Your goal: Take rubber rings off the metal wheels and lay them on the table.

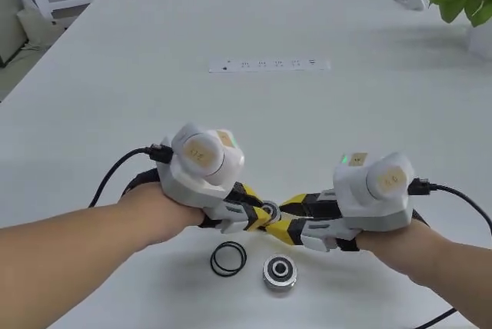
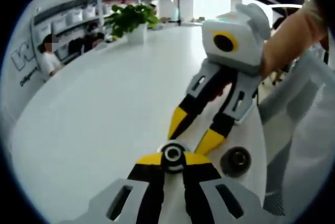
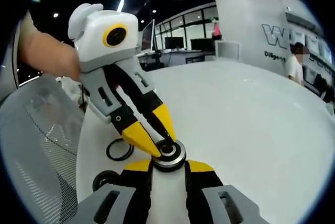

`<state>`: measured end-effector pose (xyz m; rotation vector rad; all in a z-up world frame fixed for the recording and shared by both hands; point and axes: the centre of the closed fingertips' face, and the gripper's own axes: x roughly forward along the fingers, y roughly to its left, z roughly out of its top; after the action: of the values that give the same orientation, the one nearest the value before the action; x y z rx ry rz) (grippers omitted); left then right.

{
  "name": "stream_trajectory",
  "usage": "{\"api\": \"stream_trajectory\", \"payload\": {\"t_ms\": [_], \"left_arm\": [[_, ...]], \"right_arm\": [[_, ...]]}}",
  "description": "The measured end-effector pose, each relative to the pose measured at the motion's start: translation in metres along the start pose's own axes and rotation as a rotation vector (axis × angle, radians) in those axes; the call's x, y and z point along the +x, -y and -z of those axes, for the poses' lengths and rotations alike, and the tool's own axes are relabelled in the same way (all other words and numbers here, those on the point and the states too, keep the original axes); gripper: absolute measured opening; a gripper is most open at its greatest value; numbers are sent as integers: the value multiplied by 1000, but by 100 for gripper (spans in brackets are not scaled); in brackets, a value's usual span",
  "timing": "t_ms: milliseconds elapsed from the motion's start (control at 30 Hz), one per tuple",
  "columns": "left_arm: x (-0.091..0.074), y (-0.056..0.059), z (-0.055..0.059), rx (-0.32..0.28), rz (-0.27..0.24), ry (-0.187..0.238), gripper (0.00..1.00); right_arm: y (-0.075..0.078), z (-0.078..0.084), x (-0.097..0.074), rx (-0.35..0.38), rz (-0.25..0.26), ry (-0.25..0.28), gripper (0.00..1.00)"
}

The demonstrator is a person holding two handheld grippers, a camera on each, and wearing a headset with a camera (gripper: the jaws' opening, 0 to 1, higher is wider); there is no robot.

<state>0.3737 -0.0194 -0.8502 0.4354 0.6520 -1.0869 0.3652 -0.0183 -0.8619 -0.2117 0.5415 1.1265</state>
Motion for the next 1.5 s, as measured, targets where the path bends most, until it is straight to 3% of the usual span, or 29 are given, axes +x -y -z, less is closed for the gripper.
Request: {"api": "stream_trajectory", "payload": {"t_ms": [500, 1167, 1233, 1267, 1300, 1500], "left_arm": [[0, 0, 0, -8, -5, 2, 13], [0, 0, 0, -22, -14, 2, 13], [0, 0, 1, -23, -14, 1, 13], [0, 0, 1, -23, -15, -1, 13], [0, 0, 1, -23, -15, -1, 13], [0, 0, 0, -26, -14, 0, 13]], "right_arm": [[0, 2, -2, -12, 23, 0, 18], [1, 3, -3, 82, 63, 7, 18], [1, 6, -3, 80, 69, -12, 15], [2, 13, -4, 72, 74, -50, 10], [1, 10, -5, 82, 70, -22, 9], [3, 9, -6, 48, 91, -24, 11]]}}
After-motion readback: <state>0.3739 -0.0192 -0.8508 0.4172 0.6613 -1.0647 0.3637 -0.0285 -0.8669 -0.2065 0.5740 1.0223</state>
